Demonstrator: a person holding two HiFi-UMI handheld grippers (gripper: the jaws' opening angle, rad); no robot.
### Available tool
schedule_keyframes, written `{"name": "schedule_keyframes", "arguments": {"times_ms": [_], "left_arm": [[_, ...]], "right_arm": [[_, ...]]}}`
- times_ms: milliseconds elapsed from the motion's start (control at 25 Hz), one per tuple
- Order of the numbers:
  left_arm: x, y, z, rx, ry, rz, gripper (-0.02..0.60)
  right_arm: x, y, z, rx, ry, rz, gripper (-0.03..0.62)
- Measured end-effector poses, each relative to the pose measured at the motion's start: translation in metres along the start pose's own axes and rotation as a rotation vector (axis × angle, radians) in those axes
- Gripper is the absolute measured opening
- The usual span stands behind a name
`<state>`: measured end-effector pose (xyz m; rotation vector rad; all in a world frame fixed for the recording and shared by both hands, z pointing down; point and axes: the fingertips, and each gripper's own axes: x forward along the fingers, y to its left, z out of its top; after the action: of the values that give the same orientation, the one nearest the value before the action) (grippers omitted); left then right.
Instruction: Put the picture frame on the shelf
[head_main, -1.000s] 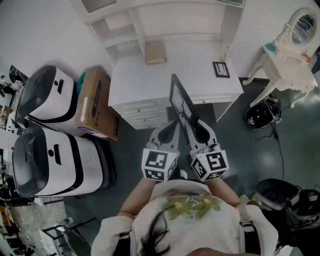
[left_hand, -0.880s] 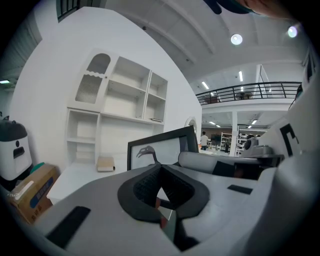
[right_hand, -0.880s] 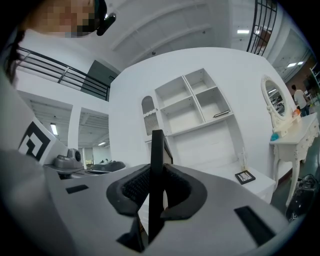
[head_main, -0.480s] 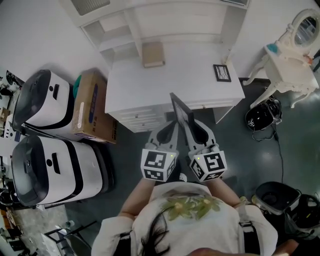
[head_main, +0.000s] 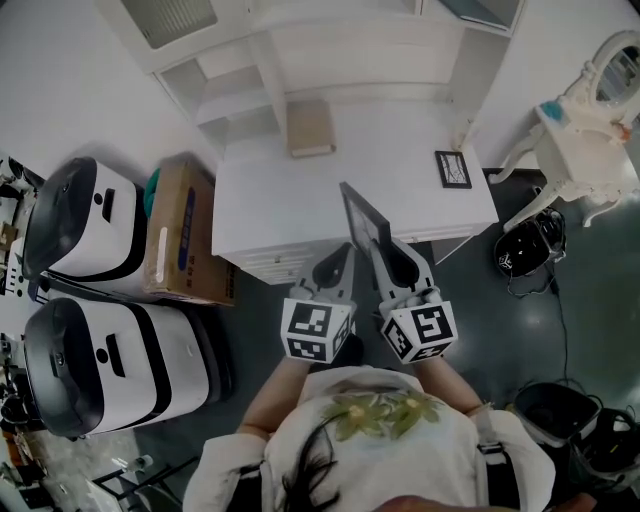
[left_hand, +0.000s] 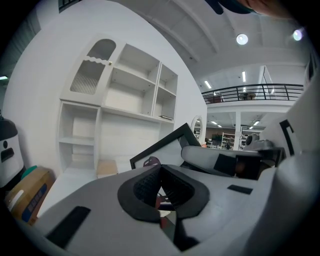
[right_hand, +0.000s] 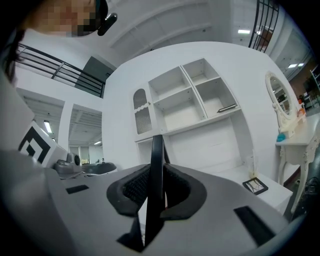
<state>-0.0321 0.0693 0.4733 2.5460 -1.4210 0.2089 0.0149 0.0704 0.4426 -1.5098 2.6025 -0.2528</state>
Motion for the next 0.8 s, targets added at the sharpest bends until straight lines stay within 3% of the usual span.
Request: {"name": "schedule_keyframes", "arguments": {"times_ms": [800], "left_arm": [[0.086, 0.088, 0.045, 0.006, -0.026, -0.08, 0.028]], "right_arm": [[0.124, -0.035, 0.044, 0.017, -0.092, -0.047, 0.075]]}}
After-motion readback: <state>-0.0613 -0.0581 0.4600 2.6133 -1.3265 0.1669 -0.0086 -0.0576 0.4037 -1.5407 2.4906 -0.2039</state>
